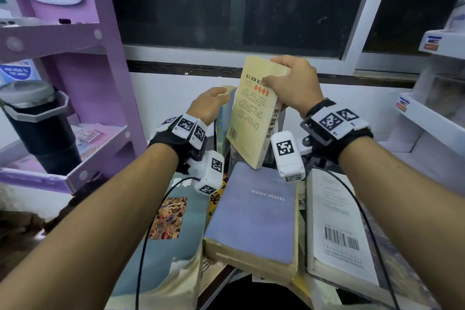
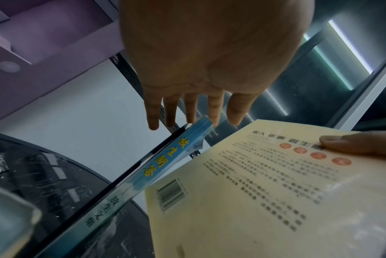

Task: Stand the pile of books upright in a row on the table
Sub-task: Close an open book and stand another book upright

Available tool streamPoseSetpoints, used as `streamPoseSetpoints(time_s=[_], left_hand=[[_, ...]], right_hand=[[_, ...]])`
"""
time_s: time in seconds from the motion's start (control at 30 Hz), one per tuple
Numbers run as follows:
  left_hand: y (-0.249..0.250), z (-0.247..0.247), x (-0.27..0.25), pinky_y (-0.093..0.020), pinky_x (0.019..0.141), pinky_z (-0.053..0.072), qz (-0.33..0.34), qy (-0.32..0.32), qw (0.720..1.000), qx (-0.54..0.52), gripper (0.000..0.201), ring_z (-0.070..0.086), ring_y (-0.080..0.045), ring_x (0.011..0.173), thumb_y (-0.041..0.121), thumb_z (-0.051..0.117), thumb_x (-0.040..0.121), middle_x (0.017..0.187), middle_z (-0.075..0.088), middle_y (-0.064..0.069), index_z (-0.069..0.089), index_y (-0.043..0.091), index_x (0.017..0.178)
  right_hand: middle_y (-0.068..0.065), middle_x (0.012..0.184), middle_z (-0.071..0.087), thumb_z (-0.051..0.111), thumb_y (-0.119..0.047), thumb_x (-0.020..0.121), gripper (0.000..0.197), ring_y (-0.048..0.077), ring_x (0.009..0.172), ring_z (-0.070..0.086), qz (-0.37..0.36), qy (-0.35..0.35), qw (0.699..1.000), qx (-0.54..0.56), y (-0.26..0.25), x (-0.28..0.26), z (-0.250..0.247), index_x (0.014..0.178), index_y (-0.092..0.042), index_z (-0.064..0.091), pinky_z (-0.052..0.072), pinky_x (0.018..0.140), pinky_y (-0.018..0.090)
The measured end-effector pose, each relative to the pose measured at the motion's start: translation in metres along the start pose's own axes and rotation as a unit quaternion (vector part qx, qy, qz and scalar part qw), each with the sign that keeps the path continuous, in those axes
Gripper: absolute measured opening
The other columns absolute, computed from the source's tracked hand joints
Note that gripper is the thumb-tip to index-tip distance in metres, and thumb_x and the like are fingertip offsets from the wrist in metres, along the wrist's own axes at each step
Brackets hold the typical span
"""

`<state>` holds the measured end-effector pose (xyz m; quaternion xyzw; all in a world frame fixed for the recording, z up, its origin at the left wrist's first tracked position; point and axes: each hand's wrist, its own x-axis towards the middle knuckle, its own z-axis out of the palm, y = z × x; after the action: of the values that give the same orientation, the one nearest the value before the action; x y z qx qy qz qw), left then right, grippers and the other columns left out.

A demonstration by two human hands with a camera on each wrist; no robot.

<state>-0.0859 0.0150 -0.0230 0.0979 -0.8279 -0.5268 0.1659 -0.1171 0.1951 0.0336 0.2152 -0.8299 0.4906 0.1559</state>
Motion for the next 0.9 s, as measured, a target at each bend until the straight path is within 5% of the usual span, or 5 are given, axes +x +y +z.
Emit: streamPoseSetpoints(time_s=[0.2, 0.4, 0.57, 0.7, 0.9], left_hand=[[-0.022, -0.001, 0.009, -0.047, 0.101, 0.046, -0.009, 0.019, 0.997, -0.069, 0.034, 0.054, -0.019, 0.123, 0.036, 0.057, 0.087, 0.131, 0.060, 0.003, 0.064, 0.030, 0.120], [-0.025, -0.006, 0.012, -0.031, 0.068, 0.055, -0.018, 0.005, 0.991, -0.129, 0.024, 0.064, -0.017, 0.102, 0.020, 0.057, 0.092, 0.114, 0.068, 0.000, 0.068, 0.026, 0.114], [-0.028, -0.006, 0.011, -0.033, 0.074, 0.056, -0.019, 0.000, 0.988, -0.151, 0.021, 0.065, -0.015, 0.097, 0.019, 0.058, 0.092, 0.107, 0.070, 0.001, 0.069, 0.030, 0.106], [-0.029, -0.006, 0.014, -0.037, 0.079, 0.057, -0.017, -0.003, 0.987, -0.158, 0.023, 0.065, -0.014, 0.098, 0.019, 0.058, 0.092, 0.108, 0.070, 0.001, 0.070, 0.030, 0.108], [-0.032, -0.008, 0.015, -0.039, 0.080, 0.057, -0.021, -0.005, 0.985, -0.170, 0.030, 0.064, -0.013, 0.099, 0.020, 0.059, 0.093, 0.113, 0.068, 0.000, 0.067, 0.023, 0.121]], right_hand=[[-0.002, 0.104, 0.067, 0.066, -0.016, 0.084, 0.034, 0.017, 0.091, 0.068, -0.010, 0.022, 1.000, -0.018, 0.008, 0.018, 0.025, 0.118, -0.019, 0.064, 0.061, 0.069, 0.037], [-0.001, 0.104, 0.066, 0.065, -0.017, 0.082, 0.042, 0.018, 0.096, 0.063, -0.013, 0.019, 0.999, -0.037, 0.010, 0.029, 0.053, 0.124, -0.019, 0.063, 0.060, 0.074, 0.040], [0.003, 0.117, 0.067, 0.064, -0.023, 0.082, 0.044, 0.023, 0.104, 0.064, -0.010, 0.003, 0.998, -0.063, 0.021, 0.033, 0.074, 0.126, -0.022, 0.062, 0.056, 0.087, 0.037], [-0.005, 0.120, 0.062, 0.061, -0.030, 0.087, 0.050, 0.017, 0.097, 0.063, 0.011, -0.012, 0.997, -0.075, 0.033, 0.035, 0.089, 0.136, -0.028, 0.054, 0.051, 0.081, 0.025], [0.008, 0.126, 0.064, 0.064, -0.029, 0.085, 0.052, 0.026, 0.107, 0.063, 0.003, -0.032, 0.999, -0.043, 0.041, 0.035, 0.107, 0.136, -0.022, 0.055, 0.055, 0.090, 0.039]])
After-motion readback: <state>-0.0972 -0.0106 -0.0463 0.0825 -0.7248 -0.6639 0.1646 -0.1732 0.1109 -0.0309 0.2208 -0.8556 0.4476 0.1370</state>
